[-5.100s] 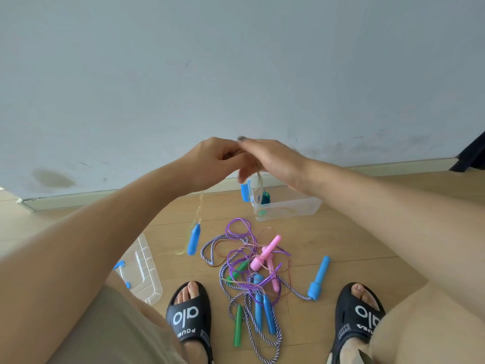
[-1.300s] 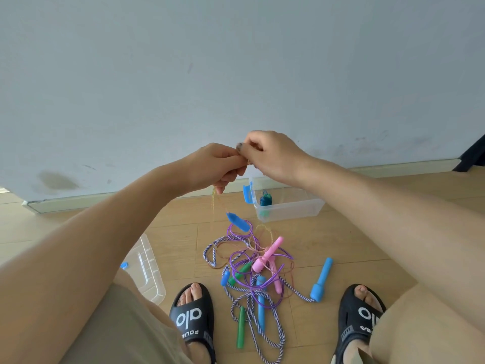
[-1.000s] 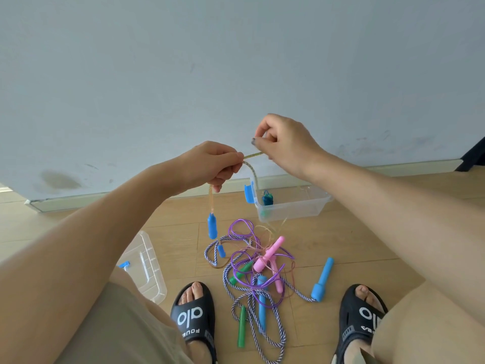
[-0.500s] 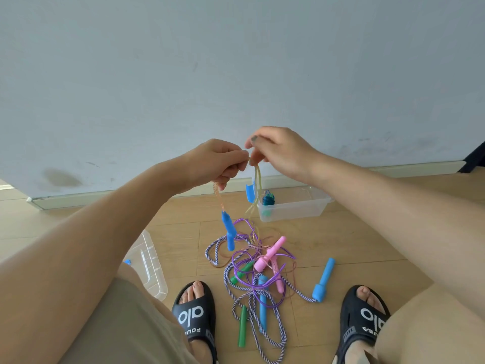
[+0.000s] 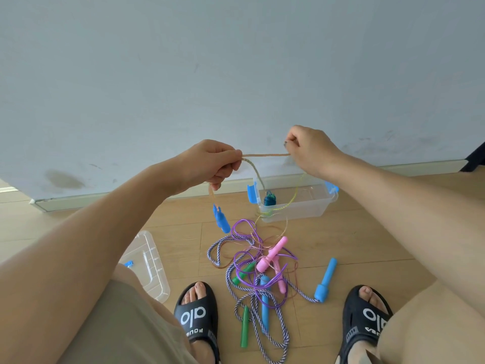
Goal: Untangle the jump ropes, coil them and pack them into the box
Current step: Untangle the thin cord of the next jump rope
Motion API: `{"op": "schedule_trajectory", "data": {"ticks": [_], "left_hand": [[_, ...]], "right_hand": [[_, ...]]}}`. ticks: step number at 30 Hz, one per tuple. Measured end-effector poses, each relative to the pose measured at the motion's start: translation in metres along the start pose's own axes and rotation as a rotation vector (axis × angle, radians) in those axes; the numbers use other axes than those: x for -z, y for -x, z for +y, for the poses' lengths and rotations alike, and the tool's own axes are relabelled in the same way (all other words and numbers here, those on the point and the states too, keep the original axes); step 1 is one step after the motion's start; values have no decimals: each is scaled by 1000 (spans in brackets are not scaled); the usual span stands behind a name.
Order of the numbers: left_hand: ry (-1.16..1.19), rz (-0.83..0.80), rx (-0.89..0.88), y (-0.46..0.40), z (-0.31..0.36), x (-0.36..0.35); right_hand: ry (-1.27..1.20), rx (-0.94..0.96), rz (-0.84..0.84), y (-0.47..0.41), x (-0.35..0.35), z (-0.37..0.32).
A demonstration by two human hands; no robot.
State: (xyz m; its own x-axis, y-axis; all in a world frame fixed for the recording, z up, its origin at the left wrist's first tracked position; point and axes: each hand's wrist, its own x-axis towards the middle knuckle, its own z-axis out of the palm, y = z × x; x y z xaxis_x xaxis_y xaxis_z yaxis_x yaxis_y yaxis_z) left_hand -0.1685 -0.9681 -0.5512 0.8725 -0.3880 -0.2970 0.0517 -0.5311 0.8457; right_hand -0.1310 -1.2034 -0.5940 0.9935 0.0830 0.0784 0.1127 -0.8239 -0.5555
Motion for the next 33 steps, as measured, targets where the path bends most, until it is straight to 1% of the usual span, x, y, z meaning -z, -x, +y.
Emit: {"op": "schedule_trajectory", "data": {"ticks": [1, 5, 7, 10, 12, 14, 16, 17, 19, 21, 24, 29, 31, 33], "left_hand": [[0, -5, 1, 0, 0, -1], [-21, -34, 3, -1, 0, -2], [-27, -38, 7, -1, -1, -1], [-9, -29, 6, -1, -1, 0], [4, -23, 2, -1, 0, 0], [2, -25, 0, -3, 1, -2], [-6, -30, -4, -3, 3, -6], [-8, -33, -9, -3, 4, -8], [-3, -36, -19, -4, 6, -11], [-11, -21, -23, -4, 6, -11], [-25, 3, -33, -4, 1, -9], [-49, -53, -14, 0, -13, 0], [-85, -55, -1, 1, -15, 3], [-18, -80, 23, 0, -15, 2]], "right_hand": [[54, -50, -23, -1, 0, 9], [221, -188, -218, -1, -6, 31], [233, -206, -230, 0, -7, 31], [260, -157, -242, 1, -10, 27], [144, -91, -262, 2, -12, 10], [-150, -45, -255, 6, -10, -21], [-504, -16, -350, 13, -7, -54], [-608, -4, -420, 17, -7, -65], [-655, -3, -500, 26, -10, -77], [-566, -13, -464, 27, -13, -77], [-476, -12, -314, 18, -7, -71], [-552, -112, -86, 4, 19, -46], [-558, -163, -34, -1, 29, -30], [-554, -187, -34, -2, 35, -16]]}}
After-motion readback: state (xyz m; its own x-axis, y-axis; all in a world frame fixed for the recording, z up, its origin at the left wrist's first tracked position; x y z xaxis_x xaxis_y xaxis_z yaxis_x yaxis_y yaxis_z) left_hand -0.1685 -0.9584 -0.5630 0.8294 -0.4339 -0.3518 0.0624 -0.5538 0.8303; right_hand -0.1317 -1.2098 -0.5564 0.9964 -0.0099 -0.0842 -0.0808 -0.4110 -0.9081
